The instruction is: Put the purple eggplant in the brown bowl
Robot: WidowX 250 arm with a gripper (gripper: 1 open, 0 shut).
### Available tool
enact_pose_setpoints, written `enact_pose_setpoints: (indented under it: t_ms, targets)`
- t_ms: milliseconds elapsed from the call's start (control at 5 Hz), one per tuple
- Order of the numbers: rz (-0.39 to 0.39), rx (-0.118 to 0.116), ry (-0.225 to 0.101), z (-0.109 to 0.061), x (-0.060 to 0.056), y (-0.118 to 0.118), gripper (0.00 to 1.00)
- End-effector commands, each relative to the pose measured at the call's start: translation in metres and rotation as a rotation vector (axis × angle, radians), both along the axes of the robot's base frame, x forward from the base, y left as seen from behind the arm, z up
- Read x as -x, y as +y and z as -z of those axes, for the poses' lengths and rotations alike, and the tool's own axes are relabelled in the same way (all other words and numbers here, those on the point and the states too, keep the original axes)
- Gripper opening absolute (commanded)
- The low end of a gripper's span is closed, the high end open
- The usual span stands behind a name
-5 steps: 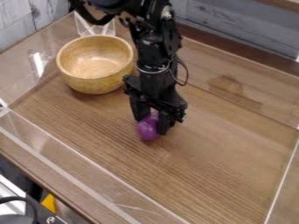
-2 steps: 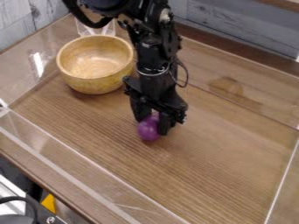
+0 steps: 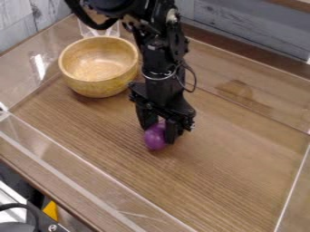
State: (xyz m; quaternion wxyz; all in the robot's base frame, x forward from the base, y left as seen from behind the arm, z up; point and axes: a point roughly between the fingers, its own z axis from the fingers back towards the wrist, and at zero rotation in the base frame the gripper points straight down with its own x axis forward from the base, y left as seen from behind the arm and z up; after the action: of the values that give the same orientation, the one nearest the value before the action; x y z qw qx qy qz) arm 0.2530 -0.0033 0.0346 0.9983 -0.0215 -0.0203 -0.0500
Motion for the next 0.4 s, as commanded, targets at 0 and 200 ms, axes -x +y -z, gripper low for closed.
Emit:
enact_pose_setpoints:
  t_ms: [0,200]
  targets:
    - [-0.006,0.005,-0.060,-0.0191,-0.0086,0.0024,0.00]
    - [-0.007,0.010,-0.057,-0.0229,-0.0085,0.0039,0.00]
